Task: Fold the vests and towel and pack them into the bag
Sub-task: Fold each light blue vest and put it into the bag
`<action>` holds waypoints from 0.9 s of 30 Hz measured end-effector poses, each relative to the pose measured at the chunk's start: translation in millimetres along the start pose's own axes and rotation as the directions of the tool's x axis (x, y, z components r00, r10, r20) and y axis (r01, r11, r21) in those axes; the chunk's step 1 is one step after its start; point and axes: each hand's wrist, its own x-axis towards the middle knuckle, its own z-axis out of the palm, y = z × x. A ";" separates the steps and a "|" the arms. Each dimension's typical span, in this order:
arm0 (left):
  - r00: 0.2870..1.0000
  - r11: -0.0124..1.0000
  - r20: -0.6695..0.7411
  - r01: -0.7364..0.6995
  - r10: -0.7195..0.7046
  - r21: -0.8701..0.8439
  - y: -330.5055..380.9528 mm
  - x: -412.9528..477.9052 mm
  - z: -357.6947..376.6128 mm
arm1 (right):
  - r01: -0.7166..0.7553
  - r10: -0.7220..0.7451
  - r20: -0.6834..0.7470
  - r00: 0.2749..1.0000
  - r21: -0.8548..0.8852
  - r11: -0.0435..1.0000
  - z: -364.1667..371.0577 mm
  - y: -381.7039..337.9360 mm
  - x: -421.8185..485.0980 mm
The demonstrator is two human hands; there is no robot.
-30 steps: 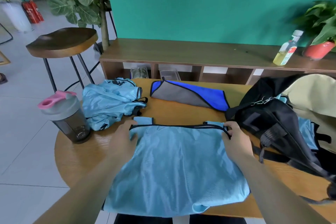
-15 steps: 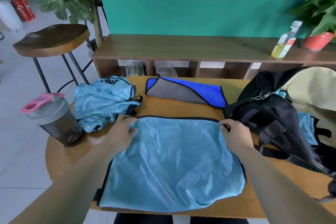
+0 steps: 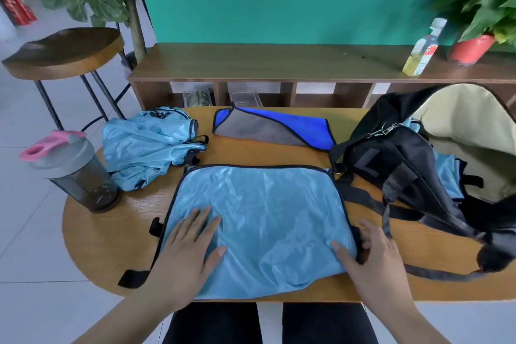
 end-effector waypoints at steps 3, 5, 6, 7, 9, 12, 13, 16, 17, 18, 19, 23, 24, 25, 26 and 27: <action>1.000 0.998 -0.013 0.014 -0.013 0.061 -0.4 1.1 5.5 | -0.055 0.043 0.066 0.997 0.184 0.981 -11.0 1.6 1.0; 1.000 0.998 -0.018 0.021 -0.020 0.054 -3.8 3.0 7.4 | -0.117 0.082 0.103 0.991 0.396 0.911 -19.7 -0.6 8.4; 1.000 0.998 -0.016 0.017 -0.016 0.056 -5.3 3.3 7.5 | -0.150 0.094 0.134 0.986 0.507 0.849 -23.9 -2.2 10.6; 1.000 0.998 -0.011 0.014 -0.013 0.058 -6.1 3.3 6.7 | -0.185 0.096 0.179 0.979 0.590 0.786 -27.1 -3.7 12.1; 1.000 0.998 -0.002 0.008 -0.008 0.069 -6.6 3.1 5.3 | -0.229 0.089 0.245 0.965 0.637 0.736 -31.9 -6.1 11.6; 1.000 0.997 -0.011 0.010 -0.009 0.077 -4.3 2.3 4.6 | -0.222 0.118 0.219 0.969 0.544 0.809 -37.5 -2.9 11.7; 1.000 0.997 -0.013 0.010 -0.009 0.077 -3.4 1.9 4.5 | -0.221 0.137 0.197 0.971 0.509 0.832 -38.8 -0.7 12.5; 1.000 0.996 -0.014 0.008 -0.007 0.086 -2.0 1.3 4.2 | -0.201 0.179 0.092 0.979 0.372 0.906 -42.4 5.4 12.0; 1.000 0.996 -0.016 0.009 -0.008 0.090 -1.5 1.4 3.9 | -0.199 0.190 0.060 0.980 0.333 0.922 -42.3 6.9 10.8; 1.000 0.996 -0.017 0.011 -0.009 0.092 -1.7 1.5 4.6 | -0.195 0.191 0.043 0.981 0.302 0.933 -41.2 8.7 9.3; 1.000 0.995 -0.017 0.010 -0.008 0.095 -1.6 1.7 4.8 | -0.184 0.180 0.038 0.983 0.266 0.946 -39.6 9.8 8.2; 1.000 0.995 -0.019 0.009 -0.007 0.099 -2.4 2.8 6.7 | -0.085 0.076 0.079 0.994 0.106 0.991 -27.2 5.5 20.5; 1.000 0.995 -0.022 0.006 -0.004 0.100 -2.8 3.4 7.3 | -0.082 0.069 0.131 0.989 0.093 0.992 -26.9 -1.2 26.4; 1.000 0.995 -0.027 0.004 -0.002 0.101 -3.2 3.6 7.4 | -0.100 0.082 0.198 0.977 0.086 0.991 -27.8 -10.2 32.6; 1.000 0.995 -0.031 0.004 -0.001 0.104 -3.6 3.3 7.9 | -0.127 0.105 0.263 0.959 0.068 0.990 -29.3 -18.6 38.1; 0.999 0.994 -0.036 0.004 0.000 0.106 -3.5 3.1 8.0 | -0.136 0.115 0.309 0.944 0.046 0.990 -30.1 -23.8 44.1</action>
